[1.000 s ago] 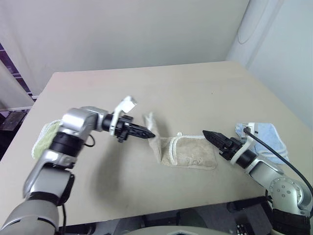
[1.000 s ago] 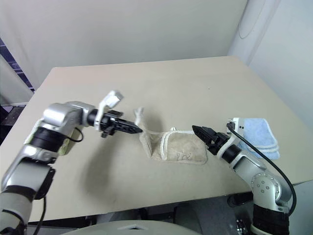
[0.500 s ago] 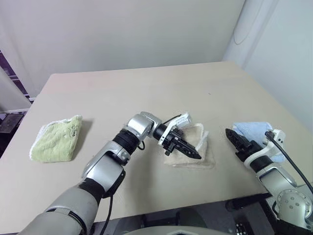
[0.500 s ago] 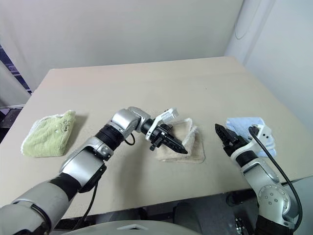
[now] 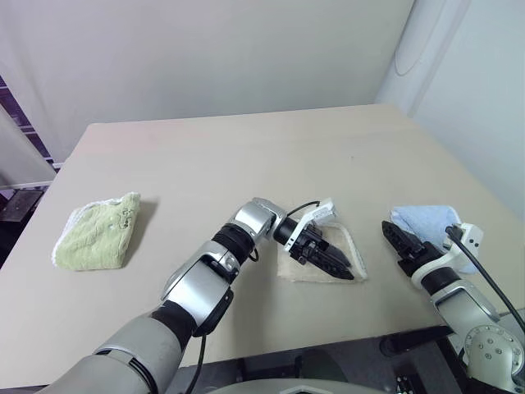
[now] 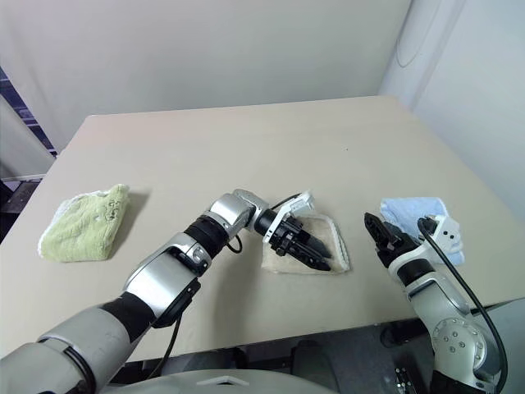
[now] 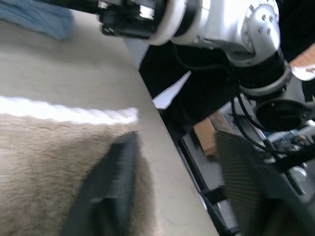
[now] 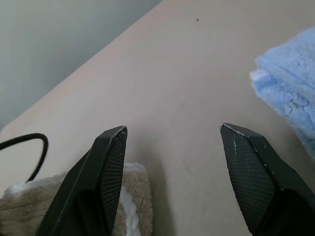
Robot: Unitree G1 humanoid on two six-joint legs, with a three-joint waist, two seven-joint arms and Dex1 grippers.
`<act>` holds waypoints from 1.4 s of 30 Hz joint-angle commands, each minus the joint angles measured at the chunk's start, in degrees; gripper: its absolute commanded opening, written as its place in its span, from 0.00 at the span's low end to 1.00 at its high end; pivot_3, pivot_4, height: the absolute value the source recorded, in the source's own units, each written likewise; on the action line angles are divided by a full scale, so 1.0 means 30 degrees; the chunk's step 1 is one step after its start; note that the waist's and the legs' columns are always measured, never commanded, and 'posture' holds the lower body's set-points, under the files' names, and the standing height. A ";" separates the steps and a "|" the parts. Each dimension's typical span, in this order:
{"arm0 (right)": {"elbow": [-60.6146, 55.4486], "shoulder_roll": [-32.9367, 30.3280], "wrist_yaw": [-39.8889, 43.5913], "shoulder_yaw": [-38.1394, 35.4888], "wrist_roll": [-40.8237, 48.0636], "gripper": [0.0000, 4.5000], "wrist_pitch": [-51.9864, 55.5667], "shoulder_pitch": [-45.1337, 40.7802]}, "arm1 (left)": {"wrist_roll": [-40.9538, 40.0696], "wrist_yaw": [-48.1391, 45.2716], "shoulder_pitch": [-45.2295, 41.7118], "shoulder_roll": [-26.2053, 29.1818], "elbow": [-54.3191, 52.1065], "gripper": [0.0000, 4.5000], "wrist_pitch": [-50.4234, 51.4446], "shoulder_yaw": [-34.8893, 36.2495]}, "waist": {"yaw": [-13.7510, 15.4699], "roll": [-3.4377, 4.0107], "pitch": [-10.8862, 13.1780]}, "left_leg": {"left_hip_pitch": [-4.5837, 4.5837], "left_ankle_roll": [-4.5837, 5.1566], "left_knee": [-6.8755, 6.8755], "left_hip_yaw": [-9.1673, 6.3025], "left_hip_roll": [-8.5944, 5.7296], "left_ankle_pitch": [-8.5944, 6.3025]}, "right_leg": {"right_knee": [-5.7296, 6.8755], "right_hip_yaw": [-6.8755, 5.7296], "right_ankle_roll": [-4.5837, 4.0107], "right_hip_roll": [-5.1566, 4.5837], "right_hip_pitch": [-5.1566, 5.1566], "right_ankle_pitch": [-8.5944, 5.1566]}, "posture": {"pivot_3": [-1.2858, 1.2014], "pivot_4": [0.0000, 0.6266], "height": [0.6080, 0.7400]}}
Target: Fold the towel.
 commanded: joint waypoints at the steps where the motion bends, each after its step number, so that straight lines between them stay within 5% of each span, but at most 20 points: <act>1: -0.0720 -0.0500 0.0412 0.0268 -0.0492 0.70 -0.0681 -0.0396 | -0.0099 0.0584 0.0351 0.0423 -0.2088 0.89 -0.0870 0.0930 | 0.0002 0.0000 0.0000 | 0.0000 0.0000 0.0000 0.0001 0.0000 0.0000 | 0.0000 0.0001 0.0000 0.0000 0.0000 0.0000 | 0.52 0.00 1.00; 2: -0.0888 -0.0655 0.0560 0.0432 -0.0762 0.70 -0.0838 -0.0419 | -0.0229 0.0715 0.0570 0.0638 -0.2801 0.98 -0.1109 0.1169 | -0.0006 0.0005 -0.0003 | -0.0002 0.0000 -0.0001 0.0002 0.0000 0.0000 | -0.0001 0.0002 0.0002 0.0000 0.0000 0.0000 | 0.52 0.00 1.00; 7: -0.2676 -0.1515 0.2115 0.1988 -0.1321 0.70 -0.1385 -0.0912 | -0.0710 0.2773 0.1410 0.1754 -0.5320 0.99 -0.3550 0.3453 | -0.0005 0.0017 -0.0003 | 0.0009 0.0000 -0.0001 0.0002 0.0010 0.0000 | 0.0017 0.0007 0.0005 0.0004 -0.0001 0.0004 | 0.52 0.00 1.00; 9: -0.3087 -0.1849 0.2684 0.2874 -0.1658 0.61 -0.1504 -0.1249 | -0.0738 0.3253 0.1781 0.2182 -0.5720 1.00 -0.4147 0.4027 | 0.0015 0.0016 -0.0003 | 0.0027 0.0000 0.0000 -0.0008 0.0010 0.0000 | 0.0021 0.0002 0.0011 0.0008 0.0018 0.0007 | 0.52 0.00 1.00; 12: -0.3377 -0.2282 0.3478 0.4171 -0.2343 0.40 -0.1672 -0.1707 | -0.1268 0.2626 0.2750 0.2961 -0.6580 0.86 -0.4456 0.4485 | 0.0011 0.0018 -0.0006 | 0.0042 0.0000 0.0000 -0.0004 0.0007 0.0000 | 0.0019 0.0002 0.0013 0.0011 0.0035 0.0007 | 0.52 0.00 1.00; 17: -0.2103 -0.2777 0.5429 0.6041 -0.3727 0.00 -0.2071 -0.2573 | -0.0895 0.2338 0.4364 0.3824 -0.6430 0.48 -0.6078 0.4304 | 0.0042 0.0010 -0.0003 | 0.0035 -0.0001 0.0009 0.0008 0.0001 0.0001 | 0.0014 0.0010 0.0014 0.0011 0.0032 0.0008 | 0.52 0.00 1.00; 23: -0.0928 -0.3447 0.8246 0.7336 -0.4024 0.00 -0.1989 -0.2352 | -0.0259 0.3036 0.4856 0.3320 -0.4844 0.01 -0.7163 0.3888 | 0.0275 -0.0020 0.0001 | 0.0029 0.0000 0.0046 0.0010 -0.0019 0.0001 | 0.0000 0.0007 0.0011 -0.0013 0.0066 0.0010 | 0.52 0.00 1.00; 31: 0.4681 -0.3274 0.9959 0.9554 -0.7197 0.00 -0.2978 -0.2969 | 0.2578 0.4947 0.5245 0.0951 0.0942 0.01 -1.1952 0.2428 | 0.0453 -0.0026 -0.0002 | 0.0029 0.0000 0.0118 0.0004 -0.0018 -0.0001 | 0.0017 -0.0008 0.0029 -0.0008 0.0083 0.0027 | 0.52 0.00 1.00; 37: 0.6113 -0.3180 1.0311 0.9540 -0.7778 0.00 -0.2862 -0.3335 | 0.2730 0.5975 0.4611 0.0083 0.3264 0.01 -1.3422 0.3425 | 0.0469 -0.0028 -0.0019 | 0.0060 0.0005 0.0260 -0.0026 0.0005 -0.0011 | 0.0007 -0.0039 0.0041 -0.0016 0.0191 0.0100 | 0.52 0.00 1.00; 42: 0.4522 -0.3335 1.0660 0.7939 -0.5768 0.26 -0.1428 -0.3045 | 0.2396 0.5693 0.4301 0.0618 0.3061 0.00 -1.3334 0.4299 | 0.0448 -0.0026 -0.0020 | 0.0140 -0.0042 0.0273 -0.0024 0.0002 -0.0047 | -0.0041 -0.0045 0.0032 -0.0045 0.0242 0.0117 | 0.52 0.00 1.00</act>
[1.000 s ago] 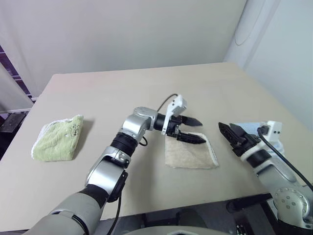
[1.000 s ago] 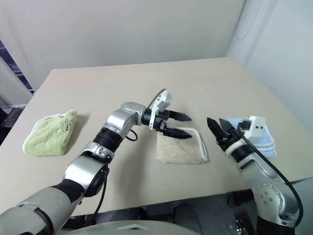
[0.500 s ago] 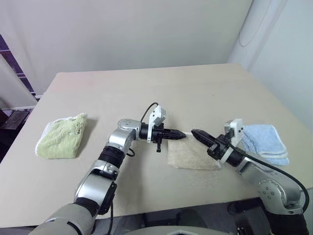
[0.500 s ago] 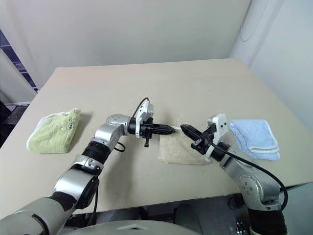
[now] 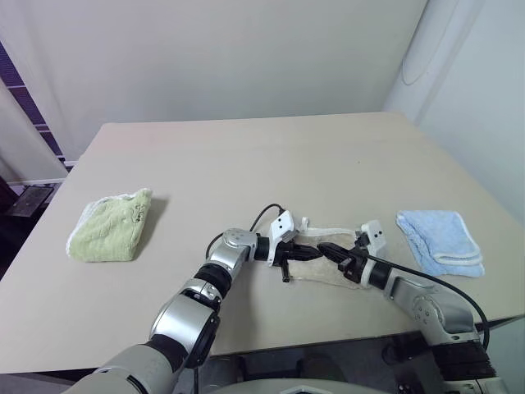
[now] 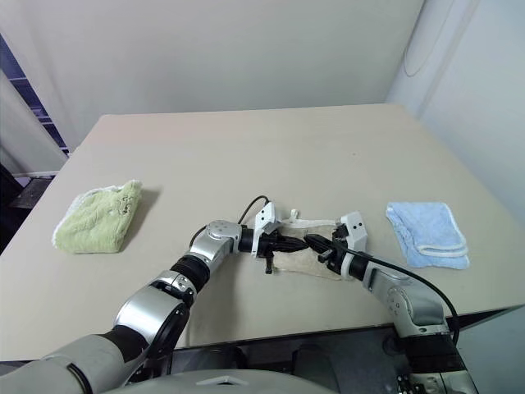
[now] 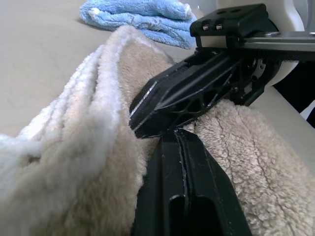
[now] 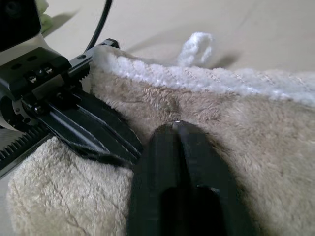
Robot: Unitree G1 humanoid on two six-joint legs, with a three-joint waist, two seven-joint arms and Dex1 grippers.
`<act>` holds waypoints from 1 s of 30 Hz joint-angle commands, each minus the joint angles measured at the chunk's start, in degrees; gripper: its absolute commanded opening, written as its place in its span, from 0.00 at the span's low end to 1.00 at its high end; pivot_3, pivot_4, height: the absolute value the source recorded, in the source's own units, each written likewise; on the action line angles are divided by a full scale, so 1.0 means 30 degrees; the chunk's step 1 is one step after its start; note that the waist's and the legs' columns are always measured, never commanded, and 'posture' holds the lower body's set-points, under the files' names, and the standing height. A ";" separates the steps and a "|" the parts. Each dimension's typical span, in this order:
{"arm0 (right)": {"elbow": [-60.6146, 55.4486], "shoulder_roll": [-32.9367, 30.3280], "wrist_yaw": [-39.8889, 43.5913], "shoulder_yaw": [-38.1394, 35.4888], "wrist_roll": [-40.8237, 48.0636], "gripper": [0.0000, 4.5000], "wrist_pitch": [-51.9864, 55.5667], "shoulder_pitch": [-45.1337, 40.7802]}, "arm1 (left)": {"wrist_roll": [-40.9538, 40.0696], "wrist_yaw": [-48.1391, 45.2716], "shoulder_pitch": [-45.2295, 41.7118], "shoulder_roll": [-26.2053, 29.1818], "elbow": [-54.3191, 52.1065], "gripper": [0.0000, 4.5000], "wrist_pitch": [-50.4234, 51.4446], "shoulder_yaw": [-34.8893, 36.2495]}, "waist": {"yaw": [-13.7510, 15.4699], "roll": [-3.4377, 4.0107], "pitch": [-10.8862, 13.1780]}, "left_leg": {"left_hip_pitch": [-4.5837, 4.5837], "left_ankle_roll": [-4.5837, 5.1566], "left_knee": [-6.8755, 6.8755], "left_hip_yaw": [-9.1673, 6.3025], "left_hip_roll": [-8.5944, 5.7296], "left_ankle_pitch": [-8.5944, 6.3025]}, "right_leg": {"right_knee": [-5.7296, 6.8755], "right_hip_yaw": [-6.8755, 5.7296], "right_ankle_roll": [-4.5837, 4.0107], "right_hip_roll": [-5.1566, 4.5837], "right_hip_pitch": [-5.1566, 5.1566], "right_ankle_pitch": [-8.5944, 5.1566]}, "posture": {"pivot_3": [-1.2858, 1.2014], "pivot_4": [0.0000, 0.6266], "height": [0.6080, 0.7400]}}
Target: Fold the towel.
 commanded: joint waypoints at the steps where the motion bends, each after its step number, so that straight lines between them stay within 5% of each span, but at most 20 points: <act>1: -0.1700 -0.0206 0.0528 -0.1252 0.1772 0.33 0.1258 0.0179 | -0.0255 -0.0135 -0.0621 0.0335 -0.0373 0.00 -0.0047 0.0705 | -0.0002 0.0003 -0.0001 | -0.0006 0.0003 -0.0002 0.0001 0.0000 0.0001 | 0.0001 0.0000 0.0008 -0.0001 -0.0001 0.0005 | 0.52 0.00 1.00; 5: -0.3521 -0.1797 0.1343 -0.3497 0.4838 0.66 0.3935 0.0398 | -0.1289 -0.1029 -0.0194 0.1137 -0.3044 0.13 0.0427 0.1516 | 0.0008 0.0029 0.0012 | -0.0159 0.0046 -0.0001 -0.0005 0.0002 0.0028 | 0.0039 0.0008 0.0028 0.0017 -0.0127 0.0019 | 0.52 0.00 1.00; 9: -0.3573 -0.3842 0.2288 -0.5114 0.6871 0.99 0.6288 0.0739 | -0.2235 -0.2236 0.0967 0.2497 -0.7005 0.46 0.2092 0.1530 | 0.0001 0.0029 0.0012 | -0.0188 0.0061 -0.0013 0.0007 0.0009 0.0023 | 0.0035 0.0025 0.0028 0.0028 -0.0165 0.0017 | 0.52 0.00 1.00; 16: -0.1260 -0.5836 0.2104 -0.6049 0.7554 1.00 0.9158 0.0285 | -0.3035 -0.1702 0.3559 0.5359 -1.3749 0.99 0.5435 0.1406 | -0.0020 0.0029 0.0012 | -0.0167 0.0062 -0.0008 0.0016 0.0020 0.0020 | 0.0035 0.0032 0.0020 0.0023 -0.0148 0.0017 | 0.52 0.00 1.00; 30: 0.4123 -0.5465 0.3309 -0.2907 0.5657 1.00 1.1452 -0.2221 | -0.4173 -0.0098 0.8681 0.9688 -2.0398 0.99 0.9001 0.1917 | -0.0174 0.0036 0.0000 | -0.0160 0.0061 -0.0014 0.0037 0.0024 0.0019 | 0.0030 0.0053 0.0016 0.0022 -0.0165 0.0016 | 0.52 0.00 1.00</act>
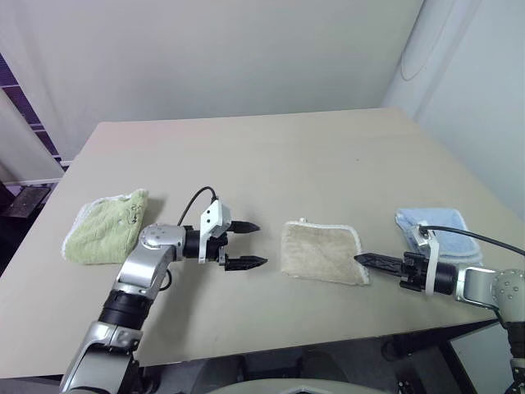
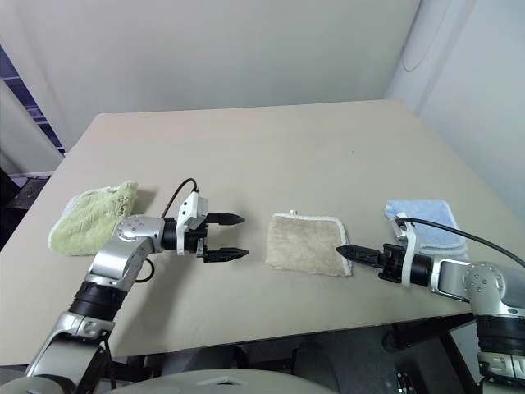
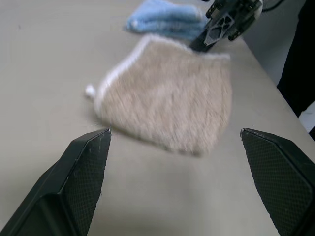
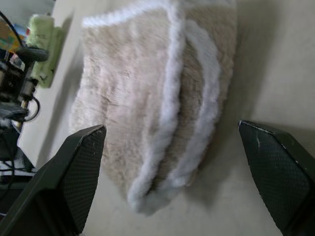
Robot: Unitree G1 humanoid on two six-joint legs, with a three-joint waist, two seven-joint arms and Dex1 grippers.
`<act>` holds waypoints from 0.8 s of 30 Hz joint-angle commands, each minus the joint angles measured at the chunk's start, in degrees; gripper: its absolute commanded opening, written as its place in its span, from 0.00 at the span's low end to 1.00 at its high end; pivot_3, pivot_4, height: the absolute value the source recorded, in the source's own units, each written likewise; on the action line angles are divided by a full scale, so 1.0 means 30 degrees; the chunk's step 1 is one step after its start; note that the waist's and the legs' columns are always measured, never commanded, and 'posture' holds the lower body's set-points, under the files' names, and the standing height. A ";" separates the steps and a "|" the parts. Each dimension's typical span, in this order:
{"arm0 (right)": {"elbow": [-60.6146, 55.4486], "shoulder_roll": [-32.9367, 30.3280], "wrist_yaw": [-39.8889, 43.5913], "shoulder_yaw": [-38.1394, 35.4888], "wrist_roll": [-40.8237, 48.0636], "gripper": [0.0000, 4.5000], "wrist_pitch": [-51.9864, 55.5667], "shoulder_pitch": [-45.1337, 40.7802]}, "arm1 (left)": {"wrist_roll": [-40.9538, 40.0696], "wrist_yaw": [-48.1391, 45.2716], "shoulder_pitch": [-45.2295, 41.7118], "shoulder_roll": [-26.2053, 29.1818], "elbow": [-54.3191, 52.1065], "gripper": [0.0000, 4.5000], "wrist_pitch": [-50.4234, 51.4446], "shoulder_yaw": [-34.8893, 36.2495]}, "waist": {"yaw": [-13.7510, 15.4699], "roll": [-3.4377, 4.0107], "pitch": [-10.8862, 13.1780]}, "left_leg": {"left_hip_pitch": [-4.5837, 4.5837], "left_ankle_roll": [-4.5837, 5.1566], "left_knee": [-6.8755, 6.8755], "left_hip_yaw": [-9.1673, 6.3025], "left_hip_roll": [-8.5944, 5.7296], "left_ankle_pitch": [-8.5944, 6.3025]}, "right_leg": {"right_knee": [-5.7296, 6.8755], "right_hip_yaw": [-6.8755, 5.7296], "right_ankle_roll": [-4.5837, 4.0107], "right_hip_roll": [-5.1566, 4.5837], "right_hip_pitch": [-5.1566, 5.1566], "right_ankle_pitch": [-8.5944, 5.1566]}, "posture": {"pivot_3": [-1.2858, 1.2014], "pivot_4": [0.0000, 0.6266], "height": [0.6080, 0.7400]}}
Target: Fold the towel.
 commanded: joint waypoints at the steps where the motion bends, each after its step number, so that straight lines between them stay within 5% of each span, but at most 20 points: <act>1: 0.0591 0.0480 0.0523 0.0856 -0.0526 1.00 0.0140 -0.0568 | -0.0883 0.0744 0.0864 0.0245 -0.2043 0.99 0.0827 0.0362 | -0.0138 -0.0013 -0.0004 | 0.0003 -0.0001 0.0000 0.0001 0.0002 0.0000 | 0.0000 0.0002 0.0000 -0.0001 0.0001 0.0000 | 0.52 0.00 1.00; 18: 0.3329 0.2609 0.3031 0.4156 -0.2462 1.00 0.0761 -0.4547 | -0.1053 0.1823 0.0774 0.0203 -0.2370 0.99 0.0808 -0.0486 | -0.0564 -0.0016 -0.0004 | 0.0038 -0.0010 -0.0020 0.0019 0.0202 -0.0005 | 0.0023 -0.0014 -0.0074 0.0195 -0.0042 0.0050 | 0.52 0.00 1.00; 21: 0.3618 0.2978 0.3443 0.4484 -0.2650 0.87 0.0930 -0.4633 | -0.0828 0.1750 0.0633 0.0102 -0.1334 1.00 -0.0025 -0.0469 | -0.0568 -0.0004 -0.0012 | 0.0051 -0.0013 -0.0020 0.0018 0.0233 -0.0006 | 0.0024 -0.0014 -0.0109 0.0224 -0.0043 0.0071 | 0.52 0.00 1.00; 24: 0.3626 0.3248 0.3753 0.4781 -0.2883 0.61 0.1048 -0.4656 | -0.0729 0.1689 0.0480 0.0023 -0.0512 1.00 -0.0712 -0.0541 | -0.0554 0.0002 -0.0011 | 0.0048 -0.0013 -0.0022 0.0014 0.0296 -0.0006 | 0.0024 -0.0011 -0.0128 0.0295 -0.0061 0.0082 | 0.52 0.00 1.00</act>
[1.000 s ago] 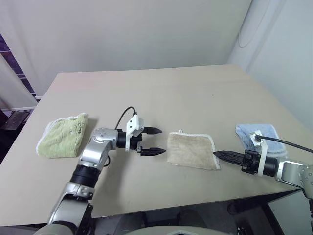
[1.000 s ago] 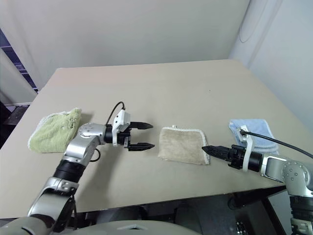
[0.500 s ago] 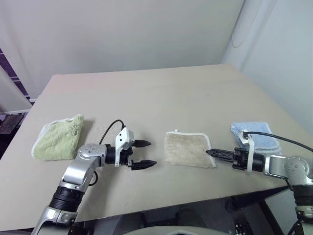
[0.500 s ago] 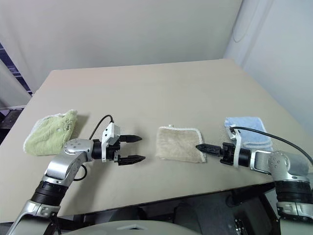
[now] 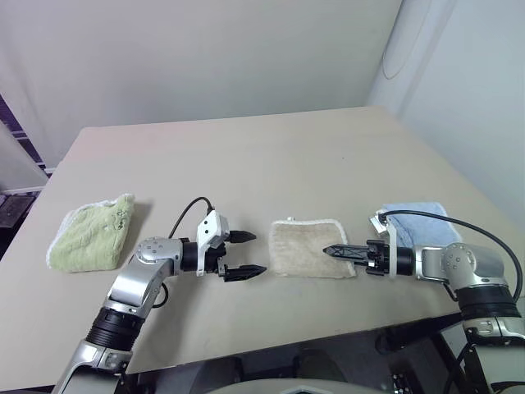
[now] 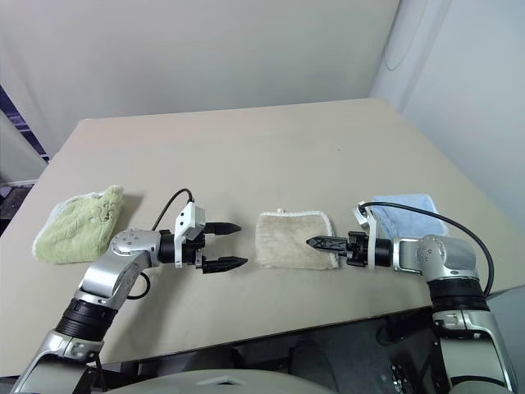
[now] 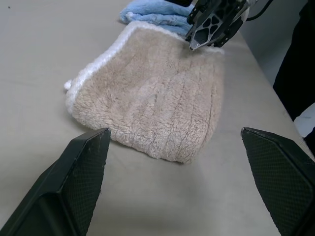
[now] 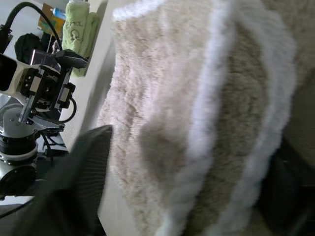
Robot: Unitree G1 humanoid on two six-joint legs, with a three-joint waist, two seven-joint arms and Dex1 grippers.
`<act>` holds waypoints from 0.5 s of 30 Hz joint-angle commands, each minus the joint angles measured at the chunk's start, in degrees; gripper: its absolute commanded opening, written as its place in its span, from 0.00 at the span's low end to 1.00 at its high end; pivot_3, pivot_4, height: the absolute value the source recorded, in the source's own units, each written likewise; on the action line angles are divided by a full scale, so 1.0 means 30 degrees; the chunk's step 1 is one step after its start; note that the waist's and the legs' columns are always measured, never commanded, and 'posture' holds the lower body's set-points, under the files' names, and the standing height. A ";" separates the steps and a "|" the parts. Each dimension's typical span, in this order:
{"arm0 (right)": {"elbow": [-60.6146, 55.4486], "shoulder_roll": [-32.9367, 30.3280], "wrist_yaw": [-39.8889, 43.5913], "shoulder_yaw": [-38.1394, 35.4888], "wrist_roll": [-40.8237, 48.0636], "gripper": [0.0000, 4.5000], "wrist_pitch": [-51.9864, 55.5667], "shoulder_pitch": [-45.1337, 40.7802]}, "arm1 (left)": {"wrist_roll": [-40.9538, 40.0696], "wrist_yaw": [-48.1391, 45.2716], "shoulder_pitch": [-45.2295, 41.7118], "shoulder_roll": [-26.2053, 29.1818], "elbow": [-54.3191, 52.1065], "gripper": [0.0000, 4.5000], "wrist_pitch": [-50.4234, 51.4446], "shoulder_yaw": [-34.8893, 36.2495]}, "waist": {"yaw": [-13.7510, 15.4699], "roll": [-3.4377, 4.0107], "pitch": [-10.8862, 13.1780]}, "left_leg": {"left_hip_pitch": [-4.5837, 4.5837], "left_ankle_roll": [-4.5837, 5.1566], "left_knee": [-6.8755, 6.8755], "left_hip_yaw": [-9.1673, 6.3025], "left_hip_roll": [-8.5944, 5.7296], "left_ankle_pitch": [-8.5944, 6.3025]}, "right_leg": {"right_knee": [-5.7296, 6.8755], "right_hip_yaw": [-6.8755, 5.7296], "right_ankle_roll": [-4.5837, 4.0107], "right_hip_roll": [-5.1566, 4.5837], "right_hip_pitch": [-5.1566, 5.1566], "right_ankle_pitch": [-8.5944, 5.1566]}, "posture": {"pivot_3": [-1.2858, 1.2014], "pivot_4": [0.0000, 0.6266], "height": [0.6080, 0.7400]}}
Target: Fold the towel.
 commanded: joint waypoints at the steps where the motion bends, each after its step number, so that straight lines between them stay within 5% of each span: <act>1: -0.0138 0.0583 0.0473 0.0859 -0.0061 0.54 0.0530 -0.0102 | 0.0043 -0.0002 -0.0561 -0.0168 0.0440 1.00 -0.0983 0.0123 | 0.0013 0.0006 0.0002 | -0.0003 0.0000 -0.0010 -0.0001 0.0012 0.0000 | 0.0000 0.0001 -0.0001 0.0012 -0.0012 0.0000 | 0.52 0.00 1.00; 8: -0.0684 0.1298 -0.0251 -0.0967 0.0489 0.02 0.0870 0.0316 | 0.0034 -0.0037 -0.0931 -0.0419 0.1390 1.00 -0.1654 0.0089 | -0.0027 -0.0044 -0.0026 | 0.0003 -0.0005 -0.0037 -0.0001 0.0039 -0.0002 | -0.0004 0.0017 -0.0051 0.0044 -0.0026 0.0028 | 0.52 0.00 1.00; 15: -0.3934 0.3655 -0.5428 -0.9022 0.3748 0.00 0.0592 0.1010 | 0.0343 -0.0174 -0.1481 -0.0757 0.2311 1.00 -0.2275 -0.0277 | 0.0138 0.0125 0.0044 | -0.0033 -0.0063 -0.0033 0.0028 0.0029 -0.0034 | -0.0010 0.0021 -0.0114 0.0018 -0.0069 0.0075 | 0.52 0.00 1.00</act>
